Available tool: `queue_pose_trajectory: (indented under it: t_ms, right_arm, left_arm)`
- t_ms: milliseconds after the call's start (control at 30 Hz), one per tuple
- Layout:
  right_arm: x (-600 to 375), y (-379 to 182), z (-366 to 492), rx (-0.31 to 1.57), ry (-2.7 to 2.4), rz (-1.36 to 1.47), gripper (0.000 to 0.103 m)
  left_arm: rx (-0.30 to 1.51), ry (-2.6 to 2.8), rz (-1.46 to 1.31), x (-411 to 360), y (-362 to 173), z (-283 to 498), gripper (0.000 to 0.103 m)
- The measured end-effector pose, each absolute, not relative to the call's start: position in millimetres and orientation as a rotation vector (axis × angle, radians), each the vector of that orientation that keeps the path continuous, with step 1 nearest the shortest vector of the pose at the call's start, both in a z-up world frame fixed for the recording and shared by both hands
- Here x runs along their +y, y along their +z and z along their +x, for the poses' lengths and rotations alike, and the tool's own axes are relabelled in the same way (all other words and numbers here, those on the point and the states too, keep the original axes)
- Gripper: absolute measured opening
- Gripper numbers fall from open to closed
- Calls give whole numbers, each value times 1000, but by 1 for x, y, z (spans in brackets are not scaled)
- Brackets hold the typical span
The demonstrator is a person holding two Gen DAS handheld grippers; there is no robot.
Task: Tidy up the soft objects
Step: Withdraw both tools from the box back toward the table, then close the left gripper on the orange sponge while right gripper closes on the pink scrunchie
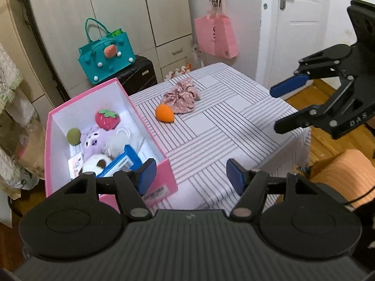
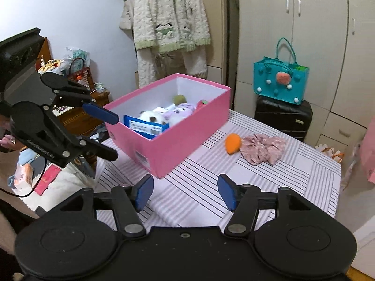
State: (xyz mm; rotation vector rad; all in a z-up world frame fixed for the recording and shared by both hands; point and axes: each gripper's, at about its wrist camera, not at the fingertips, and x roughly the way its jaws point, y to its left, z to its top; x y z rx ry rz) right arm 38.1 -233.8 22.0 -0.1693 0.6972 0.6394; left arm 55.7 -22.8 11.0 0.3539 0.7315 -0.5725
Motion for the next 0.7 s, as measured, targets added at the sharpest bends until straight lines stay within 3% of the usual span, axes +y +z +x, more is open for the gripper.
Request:
queue_pose_trajectory:
  t_ms: [700]
  right_arm:
    - [-307,-24,135,504,507,-99,71]
  left_arm:
    - [591,-299,291,-126,-60,137,65]
